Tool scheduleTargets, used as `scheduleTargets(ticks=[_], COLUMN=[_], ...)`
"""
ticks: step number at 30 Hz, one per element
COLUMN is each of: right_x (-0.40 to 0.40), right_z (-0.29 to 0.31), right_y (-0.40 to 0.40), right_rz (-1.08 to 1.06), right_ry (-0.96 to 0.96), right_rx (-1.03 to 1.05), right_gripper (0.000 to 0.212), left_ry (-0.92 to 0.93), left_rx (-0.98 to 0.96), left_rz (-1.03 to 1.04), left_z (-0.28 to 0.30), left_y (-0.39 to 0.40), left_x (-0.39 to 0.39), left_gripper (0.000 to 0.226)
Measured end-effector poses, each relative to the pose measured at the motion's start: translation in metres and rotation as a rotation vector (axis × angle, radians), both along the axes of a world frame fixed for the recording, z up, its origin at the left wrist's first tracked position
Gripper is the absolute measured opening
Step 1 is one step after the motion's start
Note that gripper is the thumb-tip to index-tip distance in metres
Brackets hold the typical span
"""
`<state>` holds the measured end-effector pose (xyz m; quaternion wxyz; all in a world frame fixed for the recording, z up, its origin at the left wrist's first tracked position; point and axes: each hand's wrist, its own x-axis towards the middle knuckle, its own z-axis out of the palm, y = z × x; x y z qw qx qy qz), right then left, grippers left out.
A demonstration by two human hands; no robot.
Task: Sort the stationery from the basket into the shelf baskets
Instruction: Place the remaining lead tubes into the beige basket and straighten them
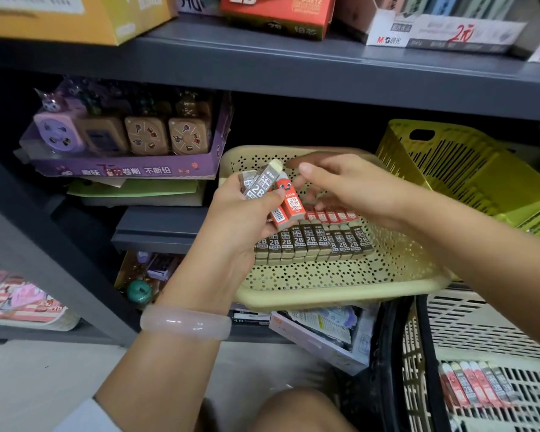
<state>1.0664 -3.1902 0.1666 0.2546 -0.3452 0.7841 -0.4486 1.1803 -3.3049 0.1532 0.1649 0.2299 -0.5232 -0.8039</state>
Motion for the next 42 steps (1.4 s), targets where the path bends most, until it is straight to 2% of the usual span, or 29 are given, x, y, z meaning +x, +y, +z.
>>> scheduleTargets(ticks=[3,5,7,9,11,15,19,23,27,33,35,37,38,39,41,42], right_x=[0.008,0.007,0.0,-0.009,-0.015,-0.019,-0.016,-0.012,-0.008,-0.005,-0.001,0.001,0.001,0.003,0.007,0.009], right_z=[0.003,0.003,0.001,-0.006,-0.016,-0.035,-0.043,-0.049,-0.049,-0.047,-0.041,-0.032,-0.027,-0.023,-0.014,-0.01], right_y=[-0.015,-0.025,-0.033,-0.04,-0.047,-0.067,-0.089,-0.096,-0.098,-0.097,-0.094,-0.094,-0.094,-0.093,-0.088,-0.086], right_rz=[0.031,-0.039,-0.162,-0.259,-0.319,-0.364,-0.315,-0.287,-0.268,-0.306,-0.275,-0.232,-0.238,-0.247,-0.172,-0.078], right_ry=[-0.219,-0.243,-0.232,-0.233,-0.194,-0.152,-0.141,-0.197,-0.176,-0.352,-0.264,-0.005,0.082,0.069,-0.13,-0.214], right_rx=[-0.133,-0.201,-0.234,-0.196,-0.072,0.106,0.131,0.241,0.288,0.224,0.278,0.341,0.282,0.178,-0.098,-0.164], right_gripper=[0.012,0.007,0.011,0.014,0.01,0.004,0.004,0.024,0.023,0.027,0.026,0.025,0.023,0.021,0.02,0.021], left_ry=[0.03,0.045,0.043,0.05,0.06,0.056,0.024,0.032,0.035,0.039,0.041,0.043,0.046,0.049,0.055,0.056], left_rx=[-0.016,-0.051,-0.095,-0.11,-0.124,-0.133,-0.158,-0.16,-0.16,-0.148,-0.147,-0.146,-0.145,-0.144,-0.151,-0.159], left_rz=[0.004,0.061,0.124,0.163,0.184,0.179,0.19,0.189,0.174,0.177,0.178,0.174,0.173,0.175,0.191,0.203], left_z=[0.002,0.004,0.005,0.005,0.005,0.004,0.0,0.0,0.0,-0.001,-0.002,-0.002,-0.002,-0.002,-0.002,-0.002], left_y=[-0.001,-0.006,-0.016,-0.025,-0.032,-0.042,-0.048,-0.051,-0.052,-0.051,-0.051,-0.051,-0.051,-0.05,-0.049,-0.049], left_x=[0.001,0.004,0.007,0.01,0.012,0.015,0.016,0.018,0.017,0.017,0.017,0.017,0.016,0.016,0.015,0.015], left_gripper=[0.018,0.017,0.014,0.01,0.007,0.002,0.003,0.006,0.007,0.006,0.006,0.006,0.006,0.006,0.005,0.007])
